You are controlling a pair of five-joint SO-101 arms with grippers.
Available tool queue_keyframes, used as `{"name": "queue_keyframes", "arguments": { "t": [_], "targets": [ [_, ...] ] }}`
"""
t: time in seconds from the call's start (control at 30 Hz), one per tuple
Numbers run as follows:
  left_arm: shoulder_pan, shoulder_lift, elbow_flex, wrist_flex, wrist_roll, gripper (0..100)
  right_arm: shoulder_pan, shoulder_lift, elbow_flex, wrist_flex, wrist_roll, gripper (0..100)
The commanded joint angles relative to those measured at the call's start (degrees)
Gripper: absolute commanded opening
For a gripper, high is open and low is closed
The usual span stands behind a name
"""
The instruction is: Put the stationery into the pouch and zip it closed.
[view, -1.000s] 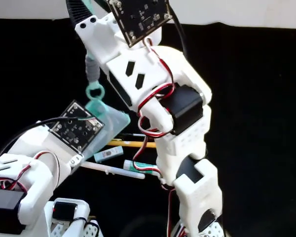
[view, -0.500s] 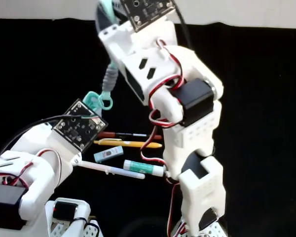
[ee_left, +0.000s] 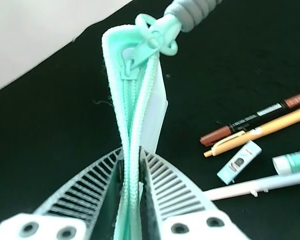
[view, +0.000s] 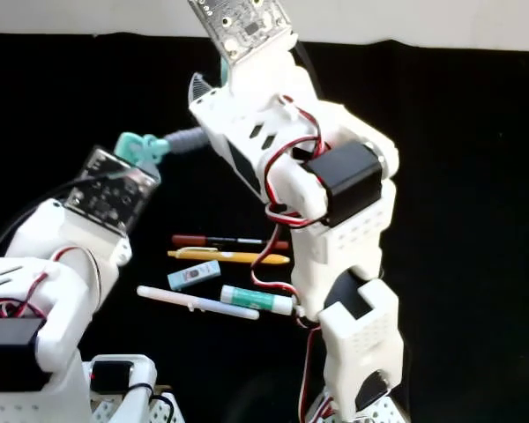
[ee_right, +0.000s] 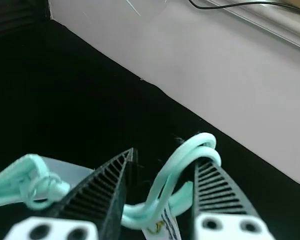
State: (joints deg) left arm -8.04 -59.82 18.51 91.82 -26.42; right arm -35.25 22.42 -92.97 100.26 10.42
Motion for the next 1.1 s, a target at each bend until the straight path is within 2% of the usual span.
{"name": "queue_keyframes", "arguments": {
  "t": [0.0,0.23,0.53,0.77,1.07],
  "targets": [
    [-2.59,-0.22,1.19,-3.96,3.08,1,-1.1,-0.4,-0.31,0.75,0.97,18.1],
    [-2.95,-0.22,1.36,-9.93,10.37,1,-0.84,-0.4,1.19,0.84,1.14,18.1],
    [-2.95,-0.22,1.36,-11.87,27.16,1,-1.01,-0.66,12.97,0.75,0.97,18.1],
    [-2.86,-0.13,1.36,-14.15,34.55,1,-1.01,-0.57,13.23,0.75,0.97,18.1],
    [-2.95,2.86,2.33,-15.03,37.8,1,-1.1,-0.48,13.58,0.84,0.97,18.1]
  ]
}}
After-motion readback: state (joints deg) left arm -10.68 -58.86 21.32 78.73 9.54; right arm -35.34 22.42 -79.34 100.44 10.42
